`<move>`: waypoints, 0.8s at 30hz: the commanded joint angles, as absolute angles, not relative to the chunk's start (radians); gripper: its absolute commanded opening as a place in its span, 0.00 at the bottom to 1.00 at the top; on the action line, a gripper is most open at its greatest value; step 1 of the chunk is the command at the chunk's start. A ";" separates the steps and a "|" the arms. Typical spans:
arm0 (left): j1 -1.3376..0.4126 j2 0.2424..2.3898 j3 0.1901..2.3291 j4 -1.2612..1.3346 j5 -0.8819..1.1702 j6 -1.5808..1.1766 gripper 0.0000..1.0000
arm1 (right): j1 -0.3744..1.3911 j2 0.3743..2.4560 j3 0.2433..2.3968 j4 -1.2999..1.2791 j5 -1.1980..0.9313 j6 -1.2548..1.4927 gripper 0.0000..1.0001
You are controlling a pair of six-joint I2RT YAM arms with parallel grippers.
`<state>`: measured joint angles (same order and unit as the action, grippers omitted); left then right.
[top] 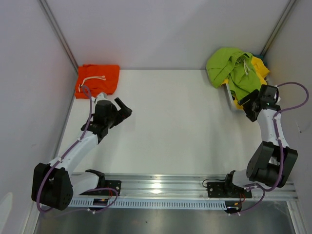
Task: Fold and stack the shorts
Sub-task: Grab the shorts from the pile
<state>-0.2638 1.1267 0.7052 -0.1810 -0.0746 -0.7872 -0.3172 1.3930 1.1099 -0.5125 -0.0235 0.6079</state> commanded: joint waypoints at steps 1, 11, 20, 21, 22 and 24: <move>-0.275 1.112 0.700 -0.127 -0.094 -0.744 0.99 | -0.325 1.448 1.153 -0.462 -0.015 0.627 0.73; -0.273 1.173 0.707 -0.132 -0.094 -0.718 0.99 | -0.333 1.563 1.223 -0.411 -0.014 0.646 0.37; -0.275 1.170 0.703 -0.123 -0.098 -0.713 0.99 | -0.344 1.578 1.327 -0.377 -0.028 0.675 0.00; -0.273 1.166 0.700 -0.120 -0.098 -0.713 0.99 | -0.354 1.585 1.362 -0.385 -0.031 0.676 0.00; -0.275 1.164 0.696 -0.117 -0.098 -0.713 0.99 | -0.359 1.601 1.403 -0.397 -0.038 0.683 0.00; -0.275 1.166 0.692 -0.110 -0.095 -0.713 0.99 | -0.377 1.611 1.521 -0.402 -0.058 0.695 0.00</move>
